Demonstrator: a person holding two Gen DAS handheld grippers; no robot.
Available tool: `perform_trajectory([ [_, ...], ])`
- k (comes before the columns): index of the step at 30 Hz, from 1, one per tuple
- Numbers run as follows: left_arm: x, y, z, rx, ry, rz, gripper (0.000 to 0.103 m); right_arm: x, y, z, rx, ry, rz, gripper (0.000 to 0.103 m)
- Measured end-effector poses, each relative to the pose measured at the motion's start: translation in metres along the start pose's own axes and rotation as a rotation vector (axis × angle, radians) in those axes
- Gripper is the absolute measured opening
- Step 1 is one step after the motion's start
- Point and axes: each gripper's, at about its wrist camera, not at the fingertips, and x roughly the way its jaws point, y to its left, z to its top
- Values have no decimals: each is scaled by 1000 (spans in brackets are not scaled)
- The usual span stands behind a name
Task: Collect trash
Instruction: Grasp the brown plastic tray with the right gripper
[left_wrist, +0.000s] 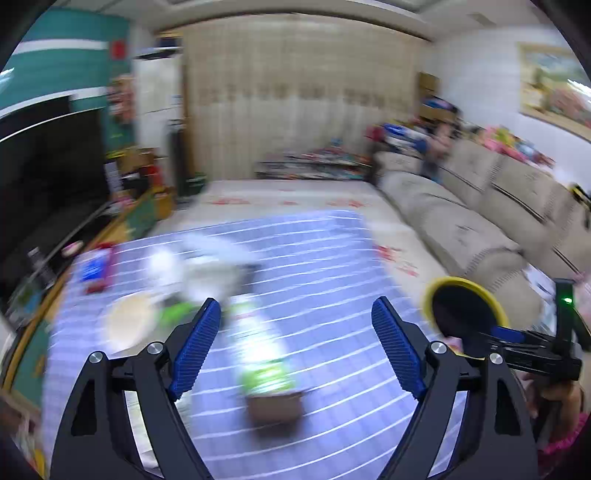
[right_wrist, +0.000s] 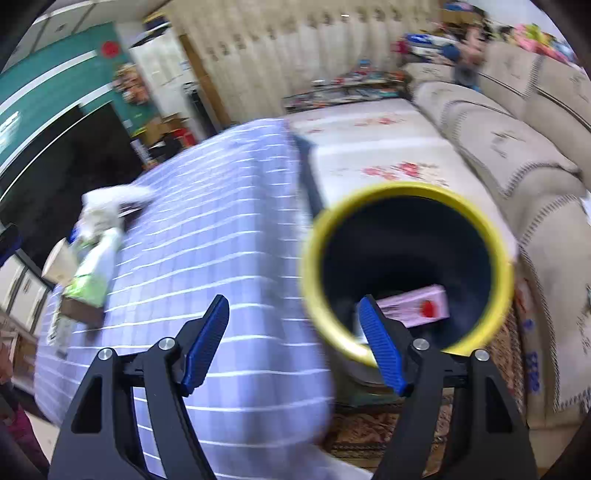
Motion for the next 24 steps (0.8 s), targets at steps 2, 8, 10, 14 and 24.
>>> perform_trajectory([
  [2,-15,34,-10,-51,-15,64,85,5,32,-1,-47,4,50,69],
  [8,-45,107,-41,-144,-41,184,85,5,134,-8,-149,-43,167,69],
  [10,-48,120,-48,-163,-41,182,85,4,163,-14,-167,-69,181,69],
  [14,-49,129,-56,-178,-31,159,85,12,215,-29,-169,-98,198,72],
  [24,-50,145,-75,-195,-14,118,85,53,257,-47,-119,-46,142,72],
])
